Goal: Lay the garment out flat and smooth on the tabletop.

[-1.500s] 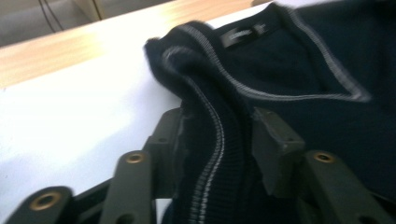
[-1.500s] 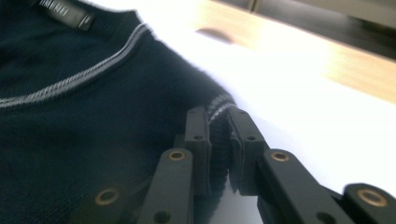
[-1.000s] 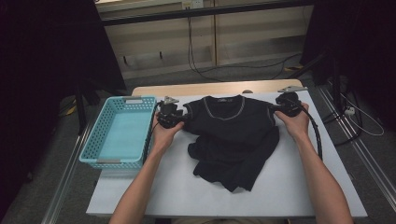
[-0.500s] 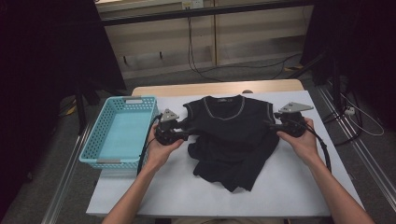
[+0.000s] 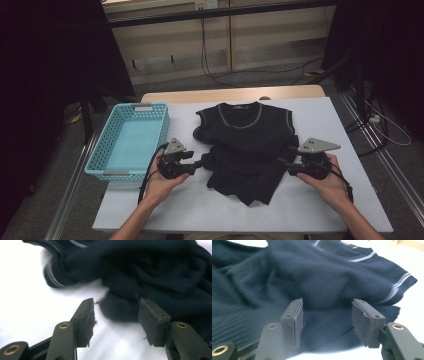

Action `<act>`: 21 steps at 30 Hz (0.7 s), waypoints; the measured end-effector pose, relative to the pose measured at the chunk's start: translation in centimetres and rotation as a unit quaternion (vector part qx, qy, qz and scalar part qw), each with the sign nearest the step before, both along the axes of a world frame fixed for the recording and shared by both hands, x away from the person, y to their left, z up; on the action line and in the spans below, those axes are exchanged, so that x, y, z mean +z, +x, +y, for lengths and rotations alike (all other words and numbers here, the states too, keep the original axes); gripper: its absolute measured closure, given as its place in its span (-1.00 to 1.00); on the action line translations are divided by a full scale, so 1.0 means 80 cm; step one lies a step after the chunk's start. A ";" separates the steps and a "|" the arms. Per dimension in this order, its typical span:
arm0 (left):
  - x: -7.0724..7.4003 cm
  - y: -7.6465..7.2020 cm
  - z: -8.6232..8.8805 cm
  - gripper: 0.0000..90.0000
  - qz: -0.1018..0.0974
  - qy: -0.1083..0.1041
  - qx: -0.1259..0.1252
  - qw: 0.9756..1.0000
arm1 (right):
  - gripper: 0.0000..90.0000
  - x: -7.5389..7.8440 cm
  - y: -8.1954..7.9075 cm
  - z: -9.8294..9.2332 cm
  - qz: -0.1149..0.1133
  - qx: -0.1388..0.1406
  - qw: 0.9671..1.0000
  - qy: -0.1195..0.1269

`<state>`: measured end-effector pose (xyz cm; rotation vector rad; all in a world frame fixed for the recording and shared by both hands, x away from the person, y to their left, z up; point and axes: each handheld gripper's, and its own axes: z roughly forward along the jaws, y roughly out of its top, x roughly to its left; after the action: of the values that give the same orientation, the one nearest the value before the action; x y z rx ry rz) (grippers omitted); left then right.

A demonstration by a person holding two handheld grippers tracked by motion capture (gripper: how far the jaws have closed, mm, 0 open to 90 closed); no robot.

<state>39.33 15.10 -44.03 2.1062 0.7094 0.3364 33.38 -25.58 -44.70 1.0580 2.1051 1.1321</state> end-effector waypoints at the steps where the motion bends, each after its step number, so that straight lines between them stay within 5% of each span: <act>1: 0.000 -0.003 -0.002 0.11 0.002 0.000 -0.007 1.000 | -0.01 -0.003 -0.007 0.004 0.006 0.006 1.000 -0.002; 8: -0.005 -0.010 -0.026 0.32 0.014 -0.011 -0.039 0.999 | 0.07 -0.015 -0.036 0.024 0.027 0.050 0.998 -0.013; 14: -0.003 0.002 -0.045 0.32 0.006 -0.016 -0.039 0.999 | -0.04 -0.031 -0.028 0.041 0.040 0.072 0.996 -0.039; 21: -0.010 0.017 -0.073 0.33 -0.004 -0.006 -0.048 0.999 | -0.07 -0.034 -0.026 0.042 0.047 0.071 0.996 -0.029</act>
<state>40.71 9.25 -44.80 2.1171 0.6024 0.2873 31.26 -22.21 -47.39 0.9648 2.3031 1.0981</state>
